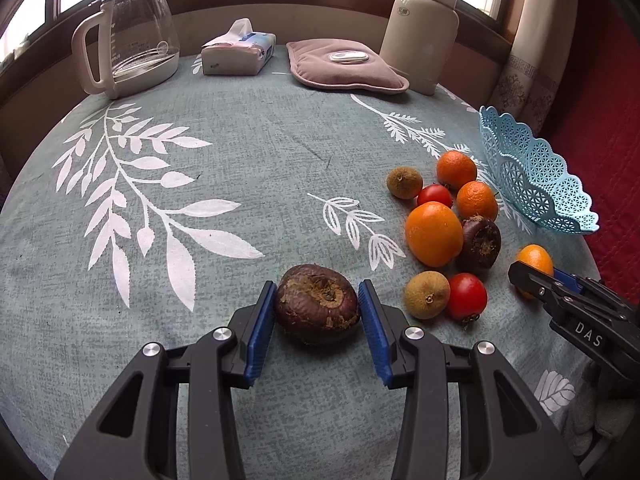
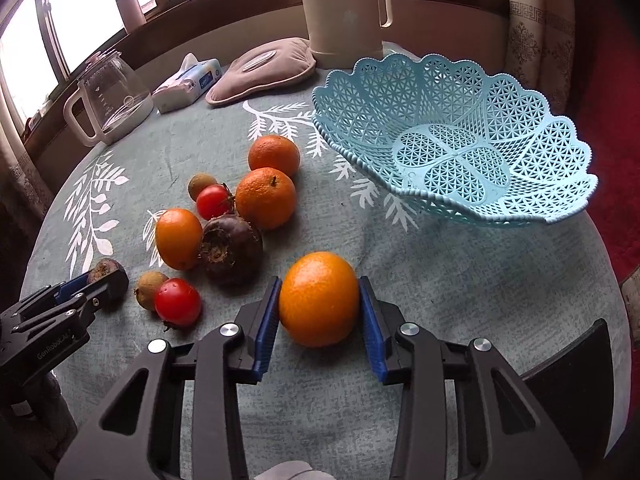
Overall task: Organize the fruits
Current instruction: 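Carry the orange into the blue basket and open the right tool while the left tool holds the brown fruit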
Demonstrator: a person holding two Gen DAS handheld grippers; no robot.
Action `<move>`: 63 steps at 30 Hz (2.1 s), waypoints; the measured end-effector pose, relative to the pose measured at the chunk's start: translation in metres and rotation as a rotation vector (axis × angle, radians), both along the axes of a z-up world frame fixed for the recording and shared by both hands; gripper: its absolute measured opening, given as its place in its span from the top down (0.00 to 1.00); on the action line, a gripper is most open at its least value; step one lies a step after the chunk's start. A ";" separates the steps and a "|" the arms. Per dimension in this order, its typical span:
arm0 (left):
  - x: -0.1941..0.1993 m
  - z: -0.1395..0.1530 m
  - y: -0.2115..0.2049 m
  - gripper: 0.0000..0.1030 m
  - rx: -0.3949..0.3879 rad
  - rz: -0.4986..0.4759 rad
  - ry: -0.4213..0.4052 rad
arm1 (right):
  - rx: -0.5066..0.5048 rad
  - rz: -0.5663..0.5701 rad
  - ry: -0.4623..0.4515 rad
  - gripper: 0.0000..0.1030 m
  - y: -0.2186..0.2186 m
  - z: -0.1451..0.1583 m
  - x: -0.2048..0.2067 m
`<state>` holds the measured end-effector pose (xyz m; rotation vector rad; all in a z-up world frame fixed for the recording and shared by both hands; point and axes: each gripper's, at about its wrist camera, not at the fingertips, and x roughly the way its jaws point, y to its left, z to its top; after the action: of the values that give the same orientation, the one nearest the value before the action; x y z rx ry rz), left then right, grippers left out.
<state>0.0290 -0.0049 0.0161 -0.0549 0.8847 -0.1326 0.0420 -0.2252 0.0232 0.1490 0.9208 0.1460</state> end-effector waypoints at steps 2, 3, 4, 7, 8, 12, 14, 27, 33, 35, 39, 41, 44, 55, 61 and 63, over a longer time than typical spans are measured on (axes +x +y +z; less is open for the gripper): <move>-0.001 -0.001 -0.001 0.59 0.009 -0.002 0.003 | 0.005 0.001 -0.001 0.62 0.000 0.001 -0.002; -0.002 -0.001 -0.002 0.59 0.013 -0.003 0.004 | 0.007 0.002 -0.002 0.62 0.000 0.001 -0.004; -0.003 -0.001 -0.002 0.59 0.017 -0.004 0.006 | 0.010 0.003 -0.004 0.62 -0.001 0.002 -0.006; -0.005 -0.001 -0.002 0.59 0.020 -0.001 0.007 | 0.019 0.008 -0.013 0.62 0.000 0.004 -0.010; -0.007 -0.001 -0.002 0.59 0.019 0.000 0.005 | 0.022 0.010 -0.015 0.62 0.000 0.006 -0.012; -0.012 0.001 0.000 0.60 0.005 0.010 -0.004 | 0.029 0.015 -0.023 0.62 0.001 0.009 -0.017; -0.014 0.002 0.003 0.60 -0.006 0.017 -0.008 | 0.033 0.018 -0.027 0.62 0.002 0.011 -0.020; -0.029 0.025 0.010 0.60 -0.039 0.036 -0.062 | 0.055 0.025 -0.120 0.62 0.000 0.048 -0.034; -0.034 0.038 0.009 0.60 -0.048 0.033 -0.090 | 0.050 -0.024 -0.161 0.62 -0.018 0.064 -0.031; -0.035 0.041 0.008 0.60 -0.053 0.031 -0.096 | 0.047 -0.044 -0.172 0.62 -0.026 0.068 -0.029; -0.036 0.045 0.006 0.60 -0.056 0.027 -0.105 | 0.038 -0.086 -0.189 0.62 -0.042 0.073 -0.023; -0.037 0.047 0.006 0.60 -0.057 0.024 -0.107 | 0.034 -0.106 -0.192 0.62 -0.050 0.074 -0.019; -0.037 0.048 0.005 0.60 -0.056 0.022 -0.110 | 0.029 -0.132 -0.194 0.62 -0.061 0.075 -0.013; -0.036 0.049 0.002 0.60 -0.051 0.020 -0.106 | 0.013 -0.209 -0.153 0.62 -0.094 0.063 0.019; -0.033 0.050 -0.001 0.60 -0.043 0.019 -0.103 | 0.010 -0.226 -0.130 0.62 -0.101 0.055 0.030; -0.032 0.049 -0.001 0.60 -0.040 0.018 -0.101 | 0.015 -0.236 -0.126 0.62 -0.103 0.053 0.031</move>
<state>-0.0027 -0.0061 0.0653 -0.0927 0.7809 -0.1352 0.0731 -0.3287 0.0759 0.2577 0.7706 -0.0559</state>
